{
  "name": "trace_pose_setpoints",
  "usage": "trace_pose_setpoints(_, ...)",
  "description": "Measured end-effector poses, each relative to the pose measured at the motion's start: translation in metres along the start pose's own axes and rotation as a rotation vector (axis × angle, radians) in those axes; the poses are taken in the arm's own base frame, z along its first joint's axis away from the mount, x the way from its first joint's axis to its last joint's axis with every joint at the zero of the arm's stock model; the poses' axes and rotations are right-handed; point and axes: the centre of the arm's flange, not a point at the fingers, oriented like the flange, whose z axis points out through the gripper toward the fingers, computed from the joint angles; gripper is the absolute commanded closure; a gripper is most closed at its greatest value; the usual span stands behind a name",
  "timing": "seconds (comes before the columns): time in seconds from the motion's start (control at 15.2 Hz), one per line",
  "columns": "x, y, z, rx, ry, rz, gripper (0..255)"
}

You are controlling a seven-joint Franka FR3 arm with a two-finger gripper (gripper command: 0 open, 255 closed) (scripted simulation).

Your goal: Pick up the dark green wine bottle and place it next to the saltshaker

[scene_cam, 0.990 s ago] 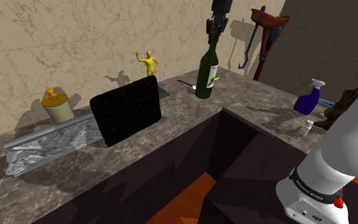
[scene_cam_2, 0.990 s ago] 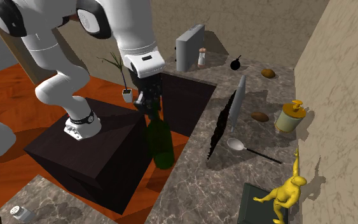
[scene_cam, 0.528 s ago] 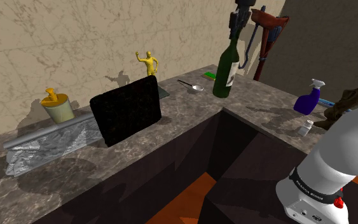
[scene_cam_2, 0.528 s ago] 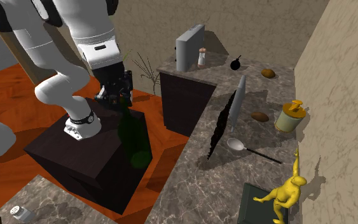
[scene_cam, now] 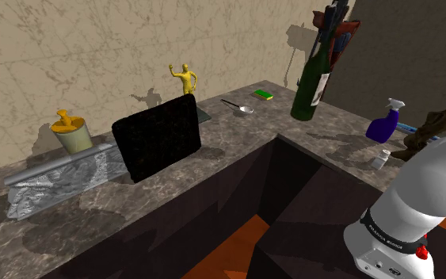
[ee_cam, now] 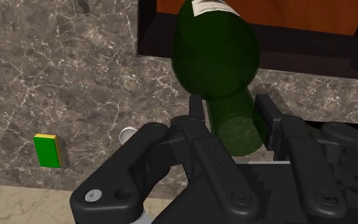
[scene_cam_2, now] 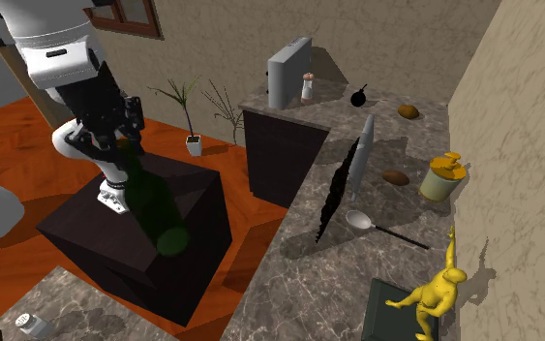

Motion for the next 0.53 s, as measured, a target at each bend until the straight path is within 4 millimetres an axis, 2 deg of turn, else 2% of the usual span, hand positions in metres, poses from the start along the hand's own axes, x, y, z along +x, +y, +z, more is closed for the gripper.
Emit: trace_pose_setpoints(0.53, -0.089, 0.044, -0.04, 0.0, 0.0, 0.0, 255)
